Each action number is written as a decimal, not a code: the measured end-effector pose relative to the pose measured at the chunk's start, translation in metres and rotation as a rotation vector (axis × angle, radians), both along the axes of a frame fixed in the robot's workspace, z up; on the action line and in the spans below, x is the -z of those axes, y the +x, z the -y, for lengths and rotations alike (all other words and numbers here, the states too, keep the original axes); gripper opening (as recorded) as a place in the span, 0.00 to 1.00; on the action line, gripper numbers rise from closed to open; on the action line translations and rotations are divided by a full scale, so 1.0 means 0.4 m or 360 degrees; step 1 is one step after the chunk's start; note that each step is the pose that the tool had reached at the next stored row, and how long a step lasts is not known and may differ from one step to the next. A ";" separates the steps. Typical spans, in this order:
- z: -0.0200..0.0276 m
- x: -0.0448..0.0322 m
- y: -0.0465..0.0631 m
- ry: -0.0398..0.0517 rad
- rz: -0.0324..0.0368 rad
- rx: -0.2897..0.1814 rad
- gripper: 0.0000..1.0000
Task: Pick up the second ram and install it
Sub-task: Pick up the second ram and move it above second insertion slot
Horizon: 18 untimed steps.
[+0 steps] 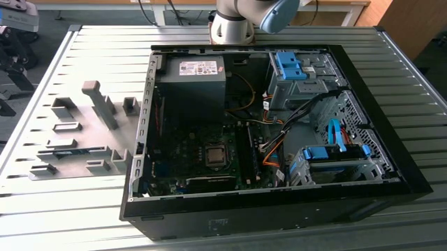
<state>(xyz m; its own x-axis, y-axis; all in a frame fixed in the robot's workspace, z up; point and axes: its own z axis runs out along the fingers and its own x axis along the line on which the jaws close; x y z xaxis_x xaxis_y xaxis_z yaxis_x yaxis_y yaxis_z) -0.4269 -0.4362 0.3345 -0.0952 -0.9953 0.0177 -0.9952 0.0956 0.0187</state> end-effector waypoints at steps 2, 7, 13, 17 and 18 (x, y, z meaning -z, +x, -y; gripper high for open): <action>0.000 0.000 0.000 0.0000 0.0000 0.0000 0.69; 0.000 -0.001 0.000 0.0000 0.0000 0.0000 0.87; 0.000 -0.002 0.000 0.0000 0.0000 0.0000 0.98; 0.000 -0.003 0.000 0.0000 0.0000 0.0000 0.98; 0.000 -0.003 0.000 0.0000 0.0000 0.0000 0.98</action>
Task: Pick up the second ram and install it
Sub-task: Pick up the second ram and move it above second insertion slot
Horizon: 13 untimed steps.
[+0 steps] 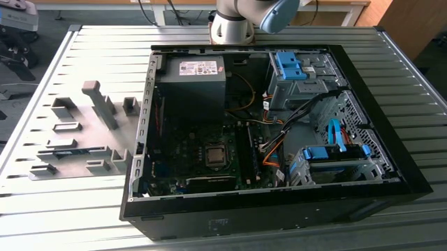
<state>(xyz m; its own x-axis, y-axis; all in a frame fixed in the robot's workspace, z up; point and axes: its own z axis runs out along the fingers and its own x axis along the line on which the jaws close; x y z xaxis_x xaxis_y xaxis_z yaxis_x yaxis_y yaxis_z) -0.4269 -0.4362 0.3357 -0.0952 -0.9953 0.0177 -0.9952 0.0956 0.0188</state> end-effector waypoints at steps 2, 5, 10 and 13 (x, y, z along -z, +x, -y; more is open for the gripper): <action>0.000 0.000 0.000 0.0000 0.0000 0.0000 0.91; 0.000 -0.001 0.000 0.0000 0.0000 0.0000 0.84; 0.000 -0.002 0.000 0.0000 0.0000 0.0000 0.83; 0.000 -0.002 0.000 0.0000 0.0000 0.0000 0.76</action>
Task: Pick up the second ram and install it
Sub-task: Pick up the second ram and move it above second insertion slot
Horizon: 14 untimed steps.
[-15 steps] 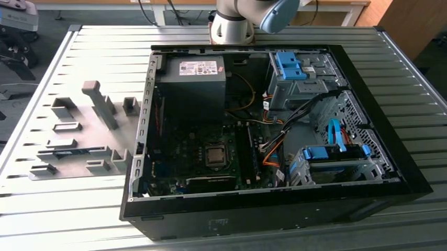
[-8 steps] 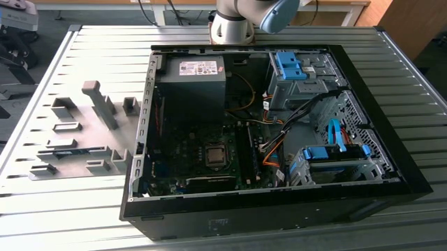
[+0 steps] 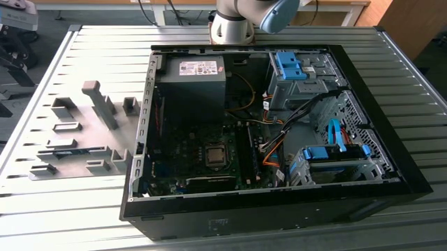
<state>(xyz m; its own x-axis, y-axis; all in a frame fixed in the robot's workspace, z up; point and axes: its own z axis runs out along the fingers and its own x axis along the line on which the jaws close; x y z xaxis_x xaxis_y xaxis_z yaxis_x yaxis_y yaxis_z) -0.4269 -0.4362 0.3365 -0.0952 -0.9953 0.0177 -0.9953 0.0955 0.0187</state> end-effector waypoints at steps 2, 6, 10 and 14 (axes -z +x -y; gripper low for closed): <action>0.000 0.000 0.000 0.0000 0.0000 0.0000 0.76; 0.000 -0.001 0.000 0.0000 0.0000 0.0000 0.76; 0.000 0.000 0.000 -0.0002 0.0004 0.0000 0.76; 0.000 0.001 0.000 -0.0012 0.0022 0.0000 0.76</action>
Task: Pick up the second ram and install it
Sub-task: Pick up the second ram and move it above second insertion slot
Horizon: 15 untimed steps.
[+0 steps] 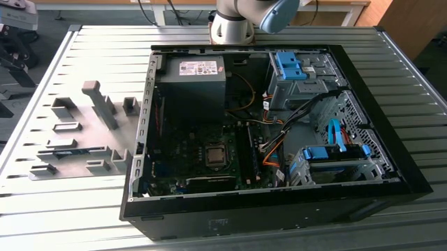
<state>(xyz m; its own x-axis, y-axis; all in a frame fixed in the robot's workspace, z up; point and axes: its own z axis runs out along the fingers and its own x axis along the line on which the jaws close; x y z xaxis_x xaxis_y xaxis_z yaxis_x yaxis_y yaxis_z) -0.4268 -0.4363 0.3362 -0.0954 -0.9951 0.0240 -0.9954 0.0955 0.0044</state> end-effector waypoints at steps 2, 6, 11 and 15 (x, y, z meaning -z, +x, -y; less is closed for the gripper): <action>0.000 0.000 0.000 0.0000 0.0003 0.0000 0.76; 0.000 0.002 0.000 0.0000 0.0012 0.0000 0.76; 0.000 0.010 0.000 0.0000 0.0018 -0.0003 0.76; 0.000 0.015 0.000 0.0000 0.0018 -0.0003 0.76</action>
